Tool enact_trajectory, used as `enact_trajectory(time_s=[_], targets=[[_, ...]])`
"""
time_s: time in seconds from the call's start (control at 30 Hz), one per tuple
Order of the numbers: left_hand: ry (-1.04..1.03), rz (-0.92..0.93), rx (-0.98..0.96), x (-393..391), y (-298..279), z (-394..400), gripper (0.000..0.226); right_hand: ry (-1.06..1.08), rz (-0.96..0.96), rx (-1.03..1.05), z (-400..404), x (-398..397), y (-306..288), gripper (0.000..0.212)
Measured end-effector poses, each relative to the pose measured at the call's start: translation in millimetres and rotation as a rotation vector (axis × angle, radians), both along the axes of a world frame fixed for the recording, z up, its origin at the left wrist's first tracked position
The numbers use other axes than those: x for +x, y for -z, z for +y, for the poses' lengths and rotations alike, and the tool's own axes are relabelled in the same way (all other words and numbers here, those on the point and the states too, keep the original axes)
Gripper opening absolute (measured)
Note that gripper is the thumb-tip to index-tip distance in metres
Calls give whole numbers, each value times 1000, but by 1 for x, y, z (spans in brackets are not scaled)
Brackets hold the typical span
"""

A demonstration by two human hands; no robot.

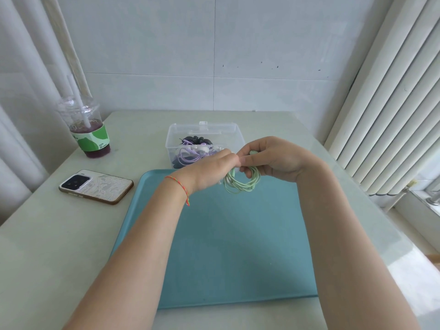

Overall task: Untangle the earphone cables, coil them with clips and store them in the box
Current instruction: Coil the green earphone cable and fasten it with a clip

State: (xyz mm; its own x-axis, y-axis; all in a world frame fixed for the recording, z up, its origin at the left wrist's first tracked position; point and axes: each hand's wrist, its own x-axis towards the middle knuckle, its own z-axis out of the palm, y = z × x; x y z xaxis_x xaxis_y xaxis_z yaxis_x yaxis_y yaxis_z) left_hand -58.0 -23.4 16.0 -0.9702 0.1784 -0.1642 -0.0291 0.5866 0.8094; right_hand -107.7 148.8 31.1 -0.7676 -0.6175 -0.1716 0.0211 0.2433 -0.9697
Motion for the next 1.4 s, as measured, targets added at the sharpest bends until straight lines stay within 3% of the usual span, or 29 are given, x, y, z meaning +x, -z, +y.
enact_trajectory(time_s=[0.2,0.4,0.57,0.7,0.83,0.93,1.0,1.07,1.17,1.27,1.4], targets=[[-38,5,-92,2,-4,3,21,-3,-19,40,0,-1,2,10],[-49,35,-210,7,-7,6,15,63,87,73,-2,-2,2,8],[-45,39,-141,7,-7,7,14,50,81,94,-1,-2,4,8],[-49,61,41,1,-3,5,15,50,50,24,-2,-2,3,4],[-99,45,441,-3,4,4,13,68,49,-37,-4,-3,4,8],[15,-45,705,-2,8,3,17,109,62,-79,-10,-3,6,11],[60,-46,743,-5,12,2,34,127,94,-86,-13,-3,8,12],[-35,-45,783,-10,16,2,47,146,126,-92,-17,-2,9,5],[-99,-52,881,-16,18,1,25,185,168,-125,-22,-1,10,5],[-161,-74,1006,-18,18,0,34,203,182,-159,-27,0,11,12],[-290,31,841,-22,22,1,41,235,231,-137,-31,-1,13,16]])
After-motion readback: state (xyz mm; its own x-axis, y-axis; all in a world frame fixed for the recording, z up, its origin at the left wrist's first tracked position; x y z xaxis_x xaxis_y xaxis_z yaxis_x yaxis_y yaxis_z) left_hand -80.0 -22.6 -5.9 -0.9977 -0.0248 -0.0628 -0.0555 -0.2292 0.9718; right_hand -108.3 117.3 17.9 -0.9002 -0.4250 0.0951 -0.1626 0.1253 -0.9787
